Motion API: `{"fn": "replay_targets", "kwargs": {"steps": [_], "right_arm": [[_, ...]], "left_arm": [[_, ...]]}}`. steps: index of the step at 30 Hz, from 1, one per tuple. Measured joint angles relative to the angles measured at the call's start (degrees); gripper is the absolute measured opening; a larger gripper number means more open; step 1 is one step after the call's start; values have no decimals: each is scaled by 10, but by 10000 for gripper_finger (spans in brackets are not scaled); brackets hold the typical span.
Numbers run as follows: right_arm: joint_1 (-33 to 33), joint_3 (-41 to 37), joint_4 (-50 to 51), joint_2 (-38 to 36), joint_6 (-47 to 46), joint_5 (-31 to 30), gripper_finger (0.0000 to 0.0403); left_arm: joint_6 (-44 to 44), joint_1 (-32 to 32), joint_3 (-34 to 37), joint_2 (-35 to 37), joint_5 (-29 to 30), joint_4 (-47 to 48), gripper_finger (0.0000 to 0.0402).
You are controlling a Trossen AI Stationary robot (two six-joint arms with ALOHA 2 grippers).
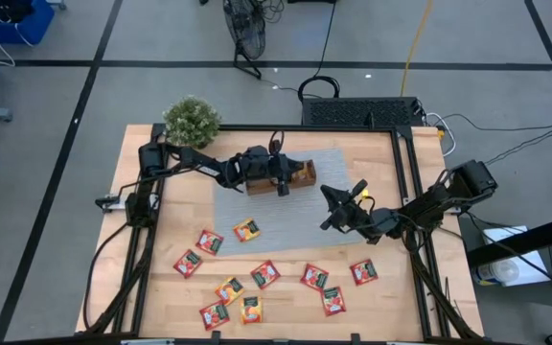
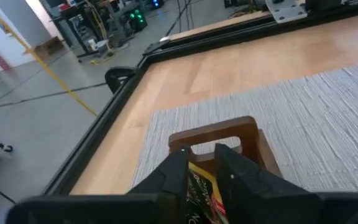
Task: Pick & Place Tea
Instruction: Put the yellow tea bag into the right section of the wooden organizer
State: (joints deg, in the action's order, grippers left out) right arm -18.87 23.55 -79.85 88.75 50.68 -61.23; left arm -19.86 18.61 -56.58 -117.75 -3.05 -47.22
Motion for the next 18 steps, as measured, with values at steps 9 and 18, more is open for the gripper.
{"fn": "replay_targets", "kwargs": {"steps": [9, 18], "right_arm": [[1, 0, 0, 0, -20, 0, 6], [35, 4, 13, 0, -85, 66, 3]], "left_arm": [[-10, -27, 0, 48, 4, -6, 124], [9, -75, 0, 202, 44, 162, 127]]}}
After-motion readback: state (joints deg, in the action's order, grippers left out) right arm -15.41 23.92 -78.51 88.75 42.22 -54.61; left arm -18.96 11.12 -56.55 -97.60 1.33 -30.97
